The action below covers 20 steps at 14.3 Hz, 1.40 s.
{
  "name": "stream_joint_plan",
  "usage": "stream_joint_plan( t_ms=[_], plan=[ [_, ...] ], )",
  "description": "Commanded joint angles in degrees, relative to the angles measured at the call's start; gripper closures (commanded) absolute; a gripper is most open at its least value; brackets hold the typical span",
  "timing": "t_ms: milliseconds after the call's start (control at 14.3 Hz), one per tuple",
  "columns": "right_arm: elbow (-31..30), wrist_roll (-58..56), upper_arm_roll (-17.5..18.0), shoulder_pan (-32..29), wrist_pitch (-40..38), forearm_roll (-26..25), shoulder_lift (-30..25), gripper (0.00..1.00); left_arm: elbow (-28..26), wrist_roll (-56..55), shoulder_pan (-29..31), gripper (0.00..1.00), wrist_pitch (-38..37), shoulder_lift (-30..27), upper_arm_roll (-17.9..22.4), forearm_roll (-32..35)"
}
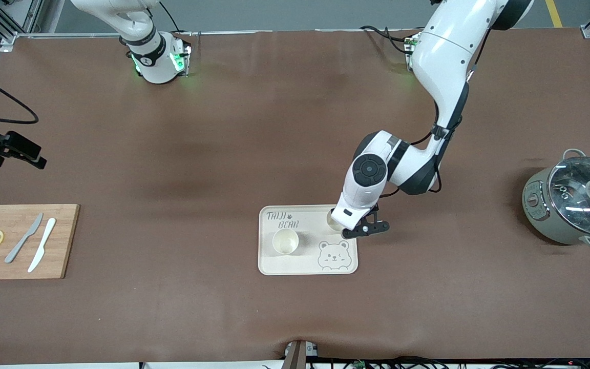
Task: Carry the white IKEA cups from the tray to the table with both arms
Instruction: 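Lift the cup toward the pot while the right gripper reaches the tray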
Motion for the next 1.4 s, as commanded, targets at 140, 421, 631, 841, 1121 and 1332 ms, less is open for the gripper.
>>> stream_joint_plan(
  t_ms=[140, 421, 631, 841, 1121, 1332],
  plan=[
    [1.64, 2.01, 0.39, 3.45, -0.38, 0.64, 1.69, 0.0, -0.28, -1.27, 0.38, 1.0, 0.86, -0.36, 0.07, 1.97],
    [8.56, 17.64, 0.39, 11.8, -0.2, 0.64, 8.44, 0.0, -0.28, -0.57, 1.78, 1.0, -4.82, -5.89, -0.01, 1.97],
    [11.57, 25.82, 0.48, 15.85, 3.91, 2.83, 13.46, 0.0, -1.33, 5.04, 3.97, 1.0, -13.0, -11.6, -0.36, 0.74],
    [11.57, 31.8, 0.39, 19.45, 10.5, 3.01, 17.67, 0.0, -7.2, 11.28, 7.22, 1.0, -13.99, -18.88, -0.45, -1.98],
    [11.83, 38.05, 0.39, 23.76, 21.66, 2.93, 24.35, 0.0, -15.9, 20.6, 12.15, 1.0, -13.9, -27.51, -0.37, -4.36],
    [15.68, 40.51, 0.39, 26.05, 25.81, 2.93, 31.55, 0.0, -22.32, 26.05, 14.79, 1.0, -11.8, -31.82, -0.37, -4.36]
  ],
)
